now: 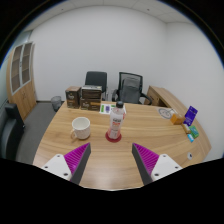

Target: Pour water

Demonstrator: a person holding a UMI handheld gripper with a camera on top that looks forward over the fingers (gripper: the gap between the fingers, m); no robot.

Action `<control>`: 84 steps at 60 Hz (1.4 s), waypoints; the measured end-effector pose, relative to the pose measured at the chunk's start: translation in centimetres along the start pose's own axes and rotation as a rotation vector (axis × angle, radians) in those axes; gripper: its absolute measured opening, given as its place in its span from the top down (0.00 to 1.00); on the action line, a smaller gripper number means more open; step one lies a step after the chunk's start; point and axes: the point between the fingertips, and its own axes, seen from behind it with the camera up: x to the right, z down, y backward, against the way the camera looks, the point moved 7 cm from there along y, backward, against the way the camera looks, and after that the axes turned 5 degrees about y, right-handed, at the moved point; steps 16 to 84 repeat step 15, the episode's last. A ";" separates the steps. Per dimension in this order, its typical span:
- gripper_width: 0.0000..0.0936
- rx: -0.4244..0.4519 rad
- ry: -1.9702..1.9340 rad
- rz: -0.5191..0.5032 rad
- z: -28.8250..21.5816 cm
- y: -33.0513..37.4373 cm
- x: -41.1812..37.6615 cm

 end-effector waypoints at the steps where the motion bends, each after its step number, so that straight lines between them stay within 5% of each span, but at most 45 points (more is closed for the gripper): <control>1: 0.09 -0.001 -0.004 -0.002 0.0 0.1 0.0; 84: 0.08 0.033 0.022 0.009 -0.9 1.0 0.2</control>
